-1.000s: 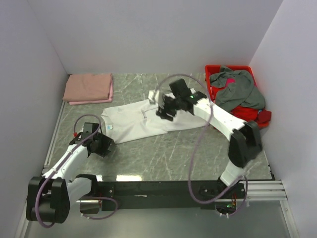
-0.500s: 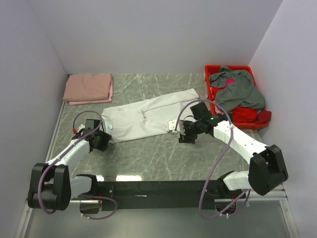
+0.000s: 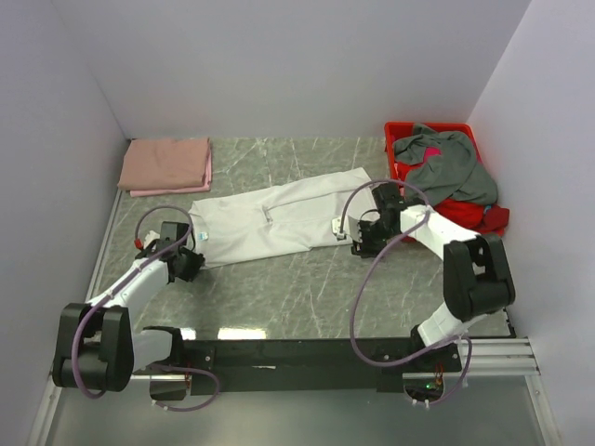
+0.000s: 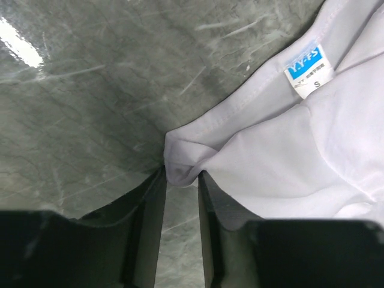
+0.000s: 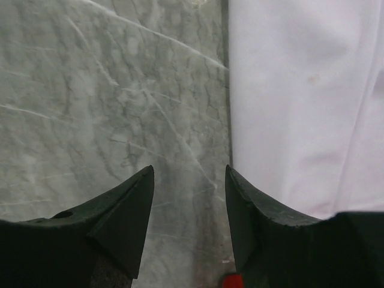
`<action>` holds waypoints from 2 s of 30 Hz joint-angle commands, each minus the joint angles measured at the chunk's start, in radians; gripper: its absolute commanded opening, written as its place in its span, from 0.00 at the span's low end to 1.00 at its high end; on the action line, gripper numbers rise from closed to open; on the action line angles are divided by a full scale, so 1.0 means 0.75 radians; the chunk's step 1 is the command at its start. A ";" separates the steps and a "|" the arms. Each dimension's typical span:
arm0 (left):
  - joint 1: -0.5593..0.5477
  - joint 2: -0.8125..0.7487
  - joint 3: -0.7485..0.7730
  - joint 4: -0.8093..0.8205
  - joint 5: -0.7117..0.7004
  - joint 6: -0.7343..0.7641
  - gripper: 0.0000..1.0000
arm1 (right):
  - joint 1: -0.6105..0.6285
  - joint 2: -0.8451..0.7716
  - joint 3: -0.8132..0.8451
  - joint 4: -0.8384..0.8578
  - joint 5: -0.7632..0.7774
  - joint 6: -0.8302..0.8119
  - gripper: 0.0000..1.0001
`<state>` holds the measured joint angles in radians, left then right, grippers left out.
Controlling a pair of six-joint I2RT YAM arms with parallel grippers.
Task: Fold and stack the t-shirts
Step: Fold the tshirt
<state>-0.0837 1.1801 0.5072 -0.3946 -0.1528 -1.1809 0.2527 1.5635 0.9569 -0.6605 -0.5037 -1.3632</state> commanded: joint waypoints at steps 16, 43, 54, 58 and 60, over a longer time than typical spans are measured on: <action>0.042 -0.027 0.072 -0.085 -0.095 0.100 0.21 | -0.044 0.224 0.072 0.187 0.399 -0.070 0.44; 0.171 -0.029 0.121 -0.161 0.061 0.235 0.01 | -0.110 -0.385 -0.306 -0.348 0.220 -0.099 0.00; 0.173 -0.131 0.160 -0.296 0.120 0.231 0.63 | -0.094 -0.567 -0.374 -0.404 0.136 0.005 0.54; 0.173 -0.252 0.185 -0.384 0.055 0.216 0.70 | -0.096 -0.645 -0.286 -0.359 0.081 0.134 0.57; 0.173 -0.293 0.213 -0.415 0.001 0.231 0.71 | -0.106 -0.653 -0.223 -0.326 0.052 0.224 0.57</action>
<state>0.0418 1.0107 0.6113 -0.6460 -0.0910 -1.0111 0.1806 1.0996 0.7074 -0.9520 -0.3992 -1.3071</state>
